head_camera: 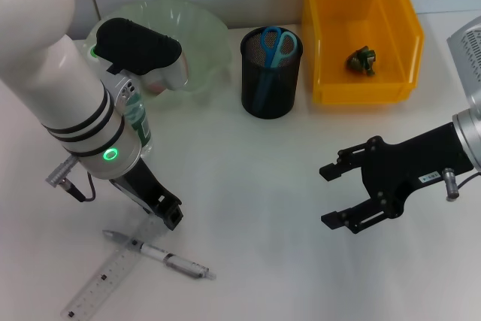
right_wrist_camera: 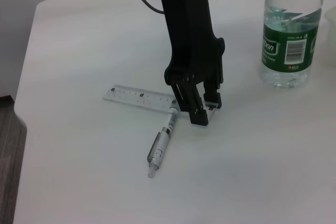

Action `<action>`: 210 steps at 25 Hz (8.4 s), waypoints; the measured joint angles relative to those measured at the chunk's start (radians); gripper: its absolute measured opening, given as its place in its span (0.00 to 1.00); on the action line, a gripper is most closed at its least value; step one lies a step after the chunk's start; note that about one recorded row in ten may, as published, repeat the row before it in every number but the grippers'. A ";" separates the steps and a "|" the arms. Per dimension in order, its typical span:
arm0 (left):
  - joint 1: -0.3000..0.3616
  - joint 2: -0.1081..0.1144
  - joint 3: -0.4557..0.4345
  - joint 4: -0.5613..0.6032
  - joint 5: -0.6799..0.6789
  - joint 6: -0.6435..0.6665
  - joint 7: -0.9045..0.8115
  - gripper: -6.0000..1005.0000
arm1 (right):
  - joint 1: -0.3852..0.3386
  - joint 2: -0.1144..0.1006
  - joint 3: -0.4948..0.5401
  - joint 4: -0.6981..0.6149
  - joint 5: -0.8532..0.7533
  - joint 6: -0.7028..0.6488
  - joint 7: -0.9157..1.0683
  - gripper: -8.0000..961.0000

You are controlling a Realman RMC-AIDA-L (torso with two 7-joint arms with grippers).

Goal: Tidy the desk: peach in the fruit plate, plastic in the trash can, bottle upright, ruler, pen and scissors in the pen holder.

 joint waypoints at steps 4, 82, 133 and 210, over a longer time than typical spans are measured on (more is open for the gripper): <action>0.000 0.000 0.001 0.004 0.000 0.006 0.004 0.38 | 0.001 0.000 0.000 -0.001 0.000 0.000 0.005 0.83; 0.215 0.002 -0.571 -0.278 -1.379 0.079 1.330 0.39 | -0.075 -0.011 0.260 -0.047 0.091 -0.092 0.152 0.83; 0.399 0.000 0.488 -0.135 -2.533 -0.607 2.356 0.39 | 0.012 0.038 0.278 0.772 0.836 0.177 -1.031 0.83; 0.409 0.000 0.501 -0.133 -2.537 -0.599 2.423 0.41 | 0.072 0.041 0.284 0.875 0.885 0.229 -1.094 0.02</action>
